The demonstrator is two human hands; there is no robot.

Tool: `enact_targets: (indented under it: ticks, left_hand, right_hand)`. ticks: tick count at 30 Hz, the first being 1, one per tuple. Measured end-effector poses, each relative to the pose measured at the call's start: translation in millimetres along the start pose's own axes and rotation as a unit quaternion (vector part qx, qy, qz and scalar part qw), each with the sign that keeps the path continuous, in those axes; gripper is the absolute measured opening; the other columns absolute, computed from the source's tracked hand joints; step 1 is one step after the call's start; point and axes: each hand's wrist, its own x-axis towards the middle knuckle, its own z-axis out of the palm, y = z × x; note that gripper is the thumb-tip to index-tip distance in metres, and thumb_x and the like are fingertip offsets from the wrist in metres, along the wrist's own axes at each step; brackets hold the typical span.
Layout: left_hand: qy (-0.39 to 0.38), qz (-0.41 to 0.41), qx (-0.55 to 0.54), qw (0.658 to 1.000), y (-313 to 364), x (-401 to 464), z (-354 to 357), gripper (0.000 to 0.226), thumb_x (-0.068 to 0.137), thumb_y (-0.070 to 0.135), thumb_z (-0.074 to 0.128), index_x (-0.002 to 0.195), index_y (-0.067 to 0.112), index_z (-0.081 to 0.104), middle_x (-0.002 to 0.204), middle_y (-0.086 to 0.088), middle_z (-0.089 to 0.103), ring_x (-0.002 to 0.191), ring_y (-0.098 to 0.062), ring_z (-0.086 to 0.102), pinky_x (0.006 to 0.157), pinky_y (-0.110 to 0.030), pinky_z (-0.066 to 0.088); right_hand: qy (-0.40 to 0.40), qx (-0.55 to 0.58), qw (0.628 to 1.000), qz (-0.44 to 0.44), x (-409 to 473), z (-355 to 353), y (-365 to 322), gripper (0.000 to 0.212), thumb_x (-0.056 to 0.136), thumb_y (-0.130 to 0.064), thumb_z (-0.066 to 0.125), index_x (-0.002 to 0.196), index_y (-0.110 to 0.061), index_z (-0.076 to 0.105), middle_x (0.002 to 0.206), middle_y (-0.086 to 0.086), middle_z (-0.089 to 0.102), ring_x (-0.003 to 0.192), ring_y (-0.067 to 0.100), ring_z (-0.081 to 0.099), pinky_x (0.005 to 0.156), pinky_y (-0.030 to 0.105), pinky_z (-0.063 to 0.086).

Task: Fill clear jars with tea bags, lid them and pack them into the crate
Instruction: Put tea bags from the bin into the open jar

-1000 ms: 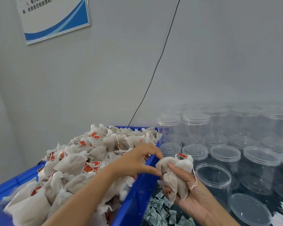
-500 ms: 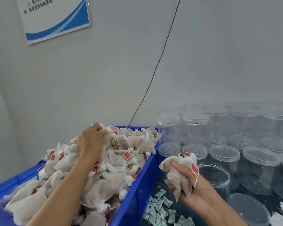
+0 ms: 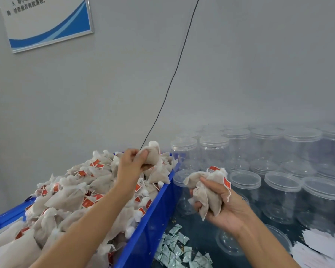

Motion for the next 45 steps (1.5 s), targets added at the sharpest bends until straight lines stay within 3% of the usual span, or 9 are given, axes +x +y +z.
enact_targets:
  ticks: [5,11,16,19,24,29,34,39,45]
  left_hand:
    - [-0.147,-0.149,-0.243,0.947,4.9,-28.2,54.9,0.01,0.092,-0.006,0.054,0.1,0.0,0.053,0.089,-0.014,0.069,0.075,-0.019,0.073,0.07,-0.031,0.06]
    - [-0.246,-0.18,-0.206,0.93,-1.2,-60.1,117.7,0.051,0.083,-0.02,0.057,0.121,0.013,0.049,0.105,-0.019,0.066,0.087,-0.025,0.067,0.071,-0.033,0.06]
    - [-0.358,0.056,0.049,0.931,-14.6,-65.4,145.7,0.052,0.086,-0.007,0.061,0.12,0.033,0.06,0.109,-0.007,0.064,0.1,-0.021,0.063,0.087,-0.025,0.054]
    - [-0.322,0.152,0.14,0.924,-20.8,-64.8,152.2,0.022,0.085,0.008,0.069,0.098,0.027,0.07,0.092,0.003,0.068,0.087,-0.015,0.062,0.077,-0.02,0.049]
    - [-0.27,0.332,0.411,0.805,-37.5,-61.7,144.3,0.019,0.087,0.036,0.058,0.102,0.032,0.068,0.092,0.016,0.07,0.092,-0.006,0.058,0.101,-0.026,0.029]
    - [-0.278,0.127,0.103,0.947,-30.6,-58.2,139.1,0.014,0.094,0.027,0.059,0.106,0.025,0.066,0.098,0.005,0.07,0.097,-0.01,0.063,0.089,-0.025,0.048]
    - [-0.381,0.106,0.053,0.917,-28.2,-61.7,136.6,0.033,0.081,0.044,0.064,0.11,0.028,0.067,0.1,0.008,0.069,0.094,-0.006,0.063,0.084,-0.021,0.053]
    - [-0.305,0.128,0.066,0.941,-33.6,-58.7,135.2,0.016,0.081,0.028,0.075,0.095,0.022,0.072,0.087,0.009,0.072,0.081,-0.005,0.065,0.076,-0.02,0.053]
    - [-0.255,0.122,0.185,0.941,-42.4,-59.5,132.9,0.016,0.087,0.039,0.066,0.094,0.025,0.063,0.099,0.017,0.064,0.101,-0.006,0.059,0.083,-0.02,0.048]
  right_hand:
    - [-0.01,0.032,0.999,-0.015,-15.3,-2.1,-29.0,0.016,0.082,-0.006,0.058,0.096,-0.001,0.065,0.092,0.017,0.057,0.064,0.02,0.055,0.045,0.025,0.047]
    - [0.089,-0.077,0.982,-0.15,-46.1,-32.3,-76.2,0.015,0.075,-0.004,0.061,0.087,-0.013,0.06,0.085,0.014,0.059,0.061,0.02,0.056,0.046,0.027,0.045]
    - [0.148,-0.268,0.928,-0.211,-65.8,-54.4,-103.5,0.028,0.083,-0.008,0.058,0.062,-0.019,0.072,0.064,0.003,0.064,0.056,0.013,0.055,0.057,0.029,0.039]
    - [0.17,-0.313,0.913,-0.197,-66.2,-58.6,-105.4,0.008,0.083,-0.008,0.063,0.083,-0.015,0.067,0.069,0.004,0.066,0.059,0.014,0.059,0.053,0.028,0.046]
    - [0.155,-0.332,0.915,-0.166,-55.6,-57.8,-94.2,0.005,0.082,-0.008,0.066,0.081,-0.013,0.068,0.075,0.01,0.065,0.063,0.02,0.058,0.061,0.032,0.042]
    - [0.156,-0.351,0.912,-0.142,-45.5,-56.8,-82.8,0.014,0.081,-0.013,0.068,0.095,-0.01,0.066,0.076,0.009,0.066,0.063,0.019,0.06,0.054,0.029,0.045]
    - [0.153,-0.379,0.902,-0.138,-34.1,-58.3,-72.8,0.022,0.086,-0.018,0.067,0.105,-0.008,0.067,0.084,0.014,0.068,0.068,0.021,0.062,0.053,0.029,0.047]
    - [0.153,-0.365,0.908,-0.141,-27.4,-58.4,-67.0,0.016,0.088,-0.015,0.063,0.101,-0.007,0.068,0.082,0.013,0.067,0.065,0.02,0.06,0.05,0.026,0.047]
    - [0.203,-0.195,0.938,-0.201,-25.4,-64.1,-76.4,0.003,0.09,-0.01,0.06,0.091,-0.012,0.062,0.071,0.006,0.066,0.06,0.017,0.061,0.052,0.03,0.046]
